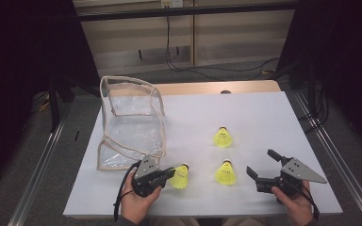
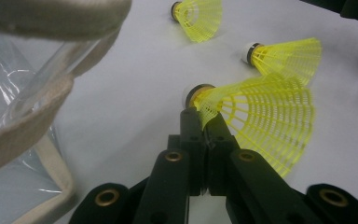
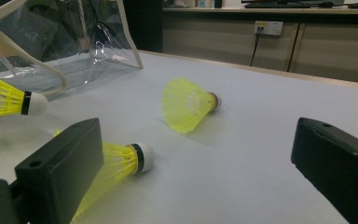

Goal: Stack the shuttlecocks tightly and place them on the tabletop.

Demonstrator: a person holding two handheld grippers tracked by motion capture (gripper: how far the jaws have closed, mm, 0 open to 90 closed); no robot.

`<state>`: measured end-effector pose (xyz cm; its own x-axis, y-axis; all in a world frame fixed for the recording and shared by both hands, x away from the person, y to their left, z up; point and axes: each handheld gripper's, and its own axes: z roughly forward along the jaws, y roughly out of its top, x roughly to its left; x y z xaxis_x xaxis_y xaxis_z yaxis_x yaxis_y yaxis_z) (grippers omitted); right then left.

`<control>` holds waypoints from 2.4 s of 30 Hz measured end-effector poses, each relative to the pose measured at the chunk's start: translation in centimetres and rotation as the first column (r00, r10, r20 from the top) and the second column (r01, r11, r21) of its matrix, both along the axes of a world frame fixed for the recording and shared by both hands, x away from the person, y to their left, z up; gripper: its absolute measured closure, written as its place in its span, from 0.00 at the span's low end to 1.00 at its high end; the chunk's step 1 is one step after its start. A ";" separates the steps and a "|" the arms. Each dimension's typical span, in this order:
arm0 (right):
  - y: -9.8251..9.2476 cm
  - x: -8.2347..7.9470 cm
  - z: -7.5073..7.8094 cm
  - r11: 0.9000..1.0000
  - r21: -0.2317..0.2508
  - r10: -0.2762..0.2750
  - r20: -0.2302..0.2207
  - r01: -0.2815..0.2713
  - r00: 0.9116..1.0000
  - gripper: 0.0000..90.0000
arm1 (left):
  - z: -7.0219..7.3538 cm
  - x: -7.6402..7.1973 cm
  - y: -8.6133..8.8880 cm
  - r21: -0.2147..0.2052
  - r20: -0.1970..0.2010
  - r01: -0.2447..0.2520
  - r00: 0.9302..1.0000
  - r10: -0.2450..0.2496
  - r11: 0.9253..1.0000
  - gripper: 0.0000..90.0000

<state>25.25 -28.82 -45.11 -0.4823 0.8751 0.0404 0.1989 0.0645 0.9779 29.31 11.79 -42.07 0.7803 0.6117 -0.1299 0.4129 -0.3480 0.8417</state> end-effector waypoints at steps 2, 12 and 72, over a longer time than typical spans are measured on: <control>0.0 0.0 0.0 1.000 0.000 0.001 0.000 -0.001 1.000 0.02 | 0.2 0.0 -0.3 0.000 -0.006 -0.002 1.000 0.002 1.000 0.99; -0.1 0.0 0.0 1.000 0.005 -0.004 0.002 0.004 1.000 0.02 | 1.0 0.3 -1.7 -0.002 -0.042 -0.002 0.999 0.002 1.000 0.99; -0.1 -0.2 0.2 1.000 0.002 -0.003 0.010 0.003 1.000 0.02 | 2.0 4.9 -9.2 -0.027 -0.084 -0.099 0.992 0.096 0.995 0.99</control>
